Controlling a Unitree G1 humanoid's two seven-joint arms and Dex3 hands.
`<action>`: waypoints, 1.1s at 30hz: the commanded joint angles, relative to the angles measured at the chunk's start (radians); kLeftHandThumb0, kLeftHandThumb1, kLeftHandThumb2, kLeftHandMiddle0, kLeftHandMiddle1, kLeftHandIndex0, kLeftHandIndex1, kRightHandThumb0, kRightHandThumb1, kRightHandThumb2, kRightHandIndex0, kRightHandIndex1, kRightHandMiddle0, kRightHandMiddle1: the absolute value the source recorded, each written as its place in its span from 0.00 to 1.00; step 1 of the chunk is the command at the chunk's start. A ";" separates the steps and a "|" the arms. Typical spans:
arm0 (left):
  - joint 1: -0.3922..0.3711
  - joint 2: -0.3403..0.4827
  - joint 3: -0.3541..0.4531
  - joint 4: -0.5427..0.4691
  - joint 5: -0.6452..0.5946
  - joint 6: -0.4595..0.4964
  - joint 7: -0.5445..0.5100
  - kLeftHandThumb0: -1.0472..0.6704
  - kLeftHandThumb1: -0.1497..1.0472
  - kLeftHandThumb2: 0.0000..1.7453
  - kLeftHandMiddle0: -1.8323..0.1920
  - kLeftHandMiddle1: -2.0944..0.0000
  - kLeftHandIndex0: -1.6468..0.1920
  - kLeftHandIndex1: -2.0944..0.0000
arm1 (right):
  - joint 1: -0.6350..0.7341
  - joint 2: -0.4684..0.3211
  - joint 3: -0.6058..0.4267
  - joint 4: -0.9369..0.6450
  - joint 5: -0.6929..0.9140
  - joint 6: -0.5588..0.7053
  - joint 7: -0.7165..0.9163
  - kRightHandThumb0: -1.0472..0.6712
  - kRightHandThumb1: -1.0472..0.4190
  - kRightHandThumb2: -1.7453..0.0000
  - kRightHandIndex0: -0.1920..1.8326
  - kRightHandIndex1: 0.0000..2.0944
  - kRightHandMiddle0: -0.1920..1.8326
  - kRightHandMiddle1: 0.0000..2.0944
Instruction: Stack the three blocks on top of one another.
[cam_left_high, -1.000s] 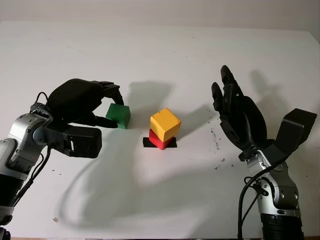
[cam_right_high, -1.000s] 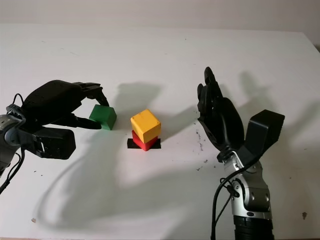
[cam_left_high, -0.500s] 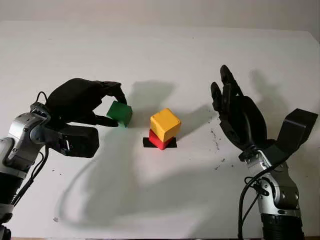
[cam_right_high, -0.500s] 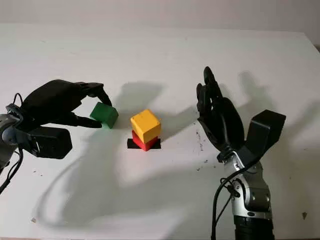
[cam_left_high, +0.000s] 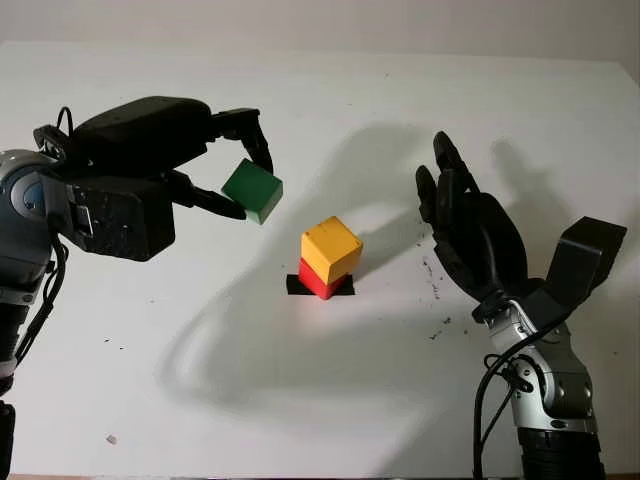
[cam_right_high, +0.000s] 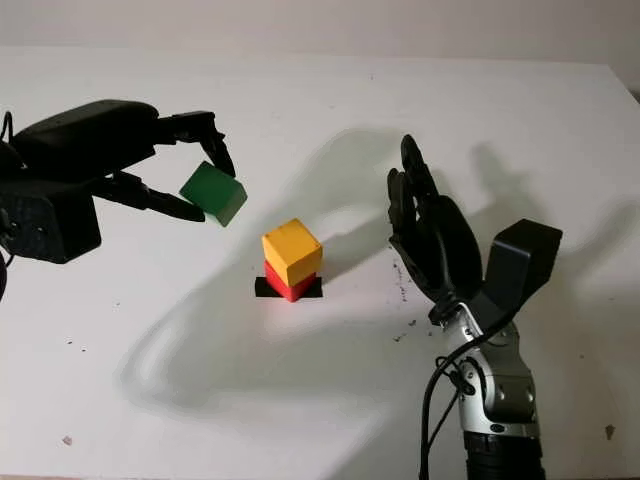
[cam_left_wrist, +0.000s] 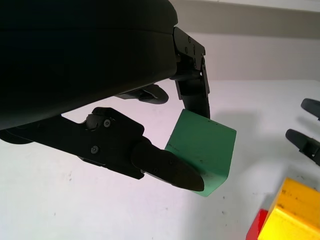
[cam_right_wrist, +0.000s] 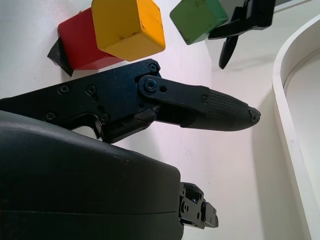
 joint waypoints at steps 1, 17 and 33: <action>-0.053 0.015 0.012 -0.025 -0.019 0.029 -0.033 0.39 0.98 0.03 0.71 0.97 0.70 0.39 | 0.011 0.006 0.002 -0.004 0.005 0.002 -0.002 0.19 0.00 0.65 0.00 0.00 0.00 0.00; -0.356 -0.111 -0.075 0.095 -0.103 0.094 -0.229 0.33 0.96 0.03 0.74 0.98 0.63 0.38 | 0.028 0.022 0.023 -0.012 0.002 0.003 -0.013 0.17 0.00 0.64 0.00 0.00 0.00 0.00; -0.401 -0.245 -0.126 0.203 -0.182 0.000 -0.339 0.31 0.96 0.03 0.73 0.99 0.67 0.25 | 0.044 0.019 0.028 -0.020 0.004 0.002 -0.017 0.17 0.00 0.65 0.00 0.00 0.00 0.00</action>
